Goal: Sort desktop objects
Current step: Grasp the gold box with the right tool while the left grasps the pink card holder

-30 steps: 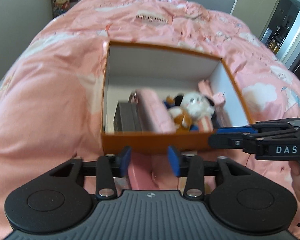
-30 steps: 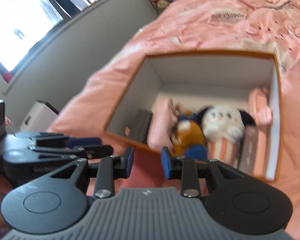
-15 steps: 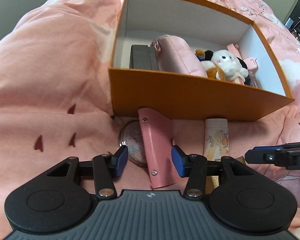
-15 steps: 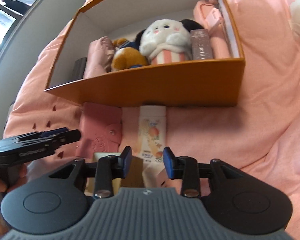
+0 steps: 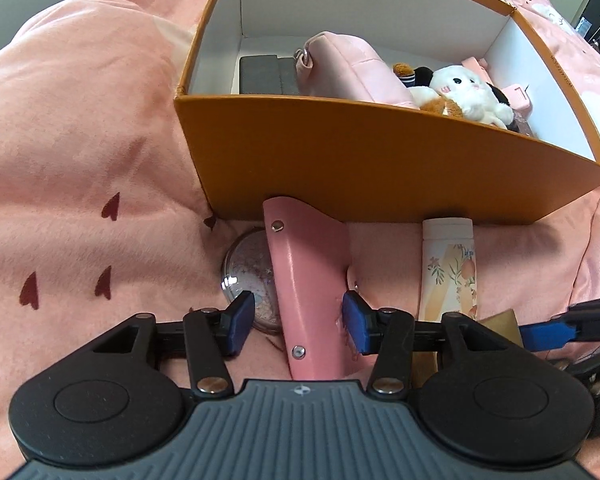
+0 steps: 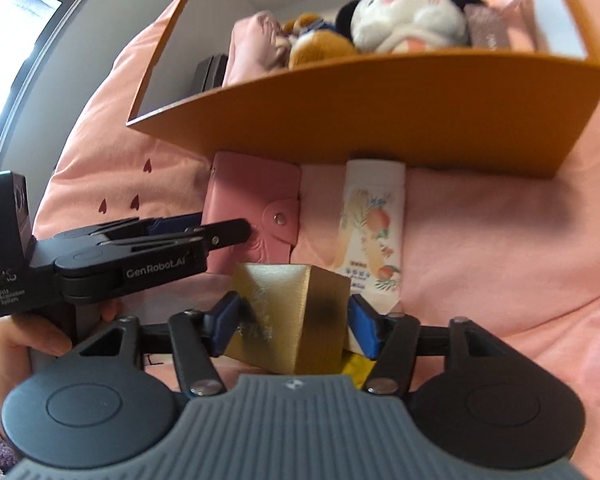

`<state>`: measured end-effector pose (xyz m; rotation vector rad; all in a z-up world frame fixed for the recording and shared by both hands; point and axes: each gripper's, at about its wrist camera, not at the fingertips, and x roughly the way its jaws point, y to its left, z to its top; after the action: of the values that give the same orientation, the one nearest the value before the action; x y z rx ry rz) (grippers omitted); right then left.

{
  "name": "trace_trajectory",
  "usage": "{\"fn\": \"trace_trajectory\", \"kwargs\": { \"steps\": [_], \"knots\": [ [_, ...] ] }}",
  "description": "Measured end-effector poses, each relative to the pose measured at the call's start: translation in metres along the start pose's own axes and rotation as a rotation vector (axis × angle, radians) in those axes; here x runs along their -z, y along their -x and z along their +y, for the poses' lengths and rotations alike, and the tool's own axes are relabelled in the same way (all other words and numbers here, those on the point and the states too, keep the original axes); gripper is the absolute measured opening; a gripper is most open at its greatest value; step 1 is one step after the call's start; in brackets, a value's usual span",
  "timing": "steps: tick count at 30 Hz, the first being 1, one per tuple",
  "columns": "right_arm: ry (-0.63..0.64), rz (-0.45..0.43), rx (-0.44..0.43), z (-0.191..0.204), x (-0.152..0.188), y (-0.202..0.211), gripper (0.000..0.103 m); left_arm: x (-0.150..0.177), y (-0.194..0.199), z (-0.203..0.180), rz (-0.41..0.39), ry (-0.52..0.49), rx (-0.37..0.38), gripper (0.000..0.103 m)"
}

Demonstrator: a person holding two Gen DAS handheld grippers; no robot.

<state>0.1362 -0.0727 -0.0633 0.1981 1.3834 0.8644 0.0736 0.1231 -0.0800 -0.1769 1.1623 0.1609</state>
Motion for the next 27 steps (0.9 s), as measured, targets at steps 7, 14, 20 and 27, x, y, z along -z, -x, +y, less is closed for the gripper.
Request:
{"fn": "trace_trajectory", "kwargs": {
  "steps": [7,14,20,27],
  "knots": [
    [-0.026,-0.002,-0.064,-0.008,-0.005,-0.016,0.070,0.002,-0.001,0.000,-0.004,0.011,0.054,0.036],
    [-0.077,-0.026,-0.098,-0.012,-0.003,-0.011,0.055,0.003,0.006,0.002,-0.030,0.028,0.084,0.028],
    [-0.010,-0.115,-0.013,0.004,-0.003,0.013,0.053,0.004,0.024,0.000,-0.055,0.024,0.119,0.022],
    [0.161,-0.260,0.324,0.022,-0.009,0.036,0.053,0.002,0.038,-0.010,-0.074,-0.021,0.127,0.021]
  ]
}}
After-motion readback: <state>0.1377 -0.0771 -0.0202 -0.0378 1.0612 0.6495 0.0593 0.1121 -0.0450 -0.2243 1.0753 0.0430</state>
